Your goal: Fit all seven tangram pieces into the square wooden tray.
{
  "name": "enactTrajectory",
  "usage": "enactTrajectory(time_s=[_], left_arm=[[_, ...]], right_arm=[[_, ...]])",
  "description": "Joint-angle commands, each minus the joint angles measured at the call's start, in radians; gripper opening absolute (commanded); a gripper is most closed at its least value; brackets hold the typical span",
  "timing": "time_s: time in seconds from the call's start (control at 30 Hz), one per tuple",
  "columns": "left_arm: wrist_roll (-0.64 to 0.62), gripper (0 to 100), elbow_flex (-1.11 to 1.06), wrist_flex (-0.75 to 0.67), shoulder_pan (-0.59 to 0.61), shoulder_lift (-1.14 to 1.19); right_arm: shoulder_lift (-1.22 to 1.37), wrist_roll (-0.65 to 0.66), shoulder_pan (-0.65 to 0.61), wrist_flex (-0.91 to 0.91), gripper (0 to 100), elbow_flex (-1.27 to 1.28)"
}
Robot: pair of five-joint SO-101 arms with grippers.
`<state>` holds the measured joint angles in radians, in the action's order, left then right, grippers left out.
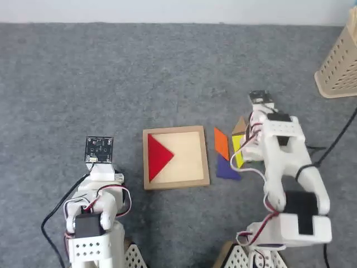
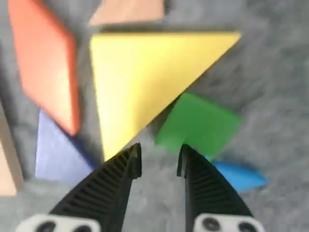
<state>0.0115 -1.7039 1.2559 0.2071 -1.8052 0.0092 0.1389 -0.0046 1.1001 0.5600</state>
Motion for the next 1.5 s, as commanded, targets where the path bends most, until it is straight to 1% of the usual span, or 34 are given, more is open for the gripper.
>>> enactTrajectory(time_s=[0.0, 0.1, 0.2, 0.27, 0.33, 0.43, 0.5, 0.57, 0.73, 0.83, 0.97, 1.1, 1.33, 1.4, 1.47], left_arm=[[-0.008, 1, 0.019, 0.006, 0.005, -0.021], [-0.008, 1, 0.019, 0.006, 0.005, -0.021], [-0.008, 1, 0.019, 0.006, 0.005, -0.021], [-0.008, 1, 0.019, 0.006, 0.005, -0.021], [-0.008, 1, 0.019, 0.006, 0.005, -0.021], [-0.008, 1, 0.019, 0.006, 0.005, -0.021], [-0.008, 1, 0.019, 0.006, 0.005, -0.021], [-0.008, 1, 0.019, 0.006, 0.005, -0.021], [-0.008, 1, 0.019, 0.006, 0.005, -0.021], [-0.008, 1, 0.019, 0.006, 0.005, -0.021], [-0.008, 1, 0.019, 0.006, 0.005, -0.021], [-0.008, 1, 0.019, 0.006, 0.005, -0.021], [-0.008, 1, 0.019, 0.006, 0.005, -0.021], [-0.008, 1, 0.019, 0.006, 0.005, -0.021], [-0.008, 1, 0.019, 0.006, 0.005, -0.021]], right_arm=[[0.012, -0.014, 0.064, -0.016, 14.1, -0.129], [0.044, -0.018, 0.107, 0.028, 13.9, -0.206], [0.047, -0.034, 0.102, 0.13, 14.1, -0.267], [0.047, -0.072, 0.044, 0.179, 14.1, -0.308], [0.047, -0.117, -0.042, 0.208, 14.2, -0.338], [0.059, -0.239, -0.165, 0.209, 18.0, -0.368], [0.076, -0.341, -0.209, 0.191, 22.1, -0.371], [0.108, -0.422, -0.219, 0.182, 24.8, -0.379], [0.259, -0.583, -0.217, 0.17, 25.1, -0.456], [0.364, -0.615, -0.216, 0.177, 25.0, -0.539], [0.456, -0.646, -0.174, 0.18, 25.0, -0.608], [0.475, -0.647, -0.133, 0.18, 24.9, -0.618], [0.484, -0.646, -0.119, 0.182, 24.7, -0.614], [0.484, -0.644, -0.101, 0.182, 21.3, -0.614], [0.484, -0.644, -0.071, 0.182, 13.5, -0.614]])
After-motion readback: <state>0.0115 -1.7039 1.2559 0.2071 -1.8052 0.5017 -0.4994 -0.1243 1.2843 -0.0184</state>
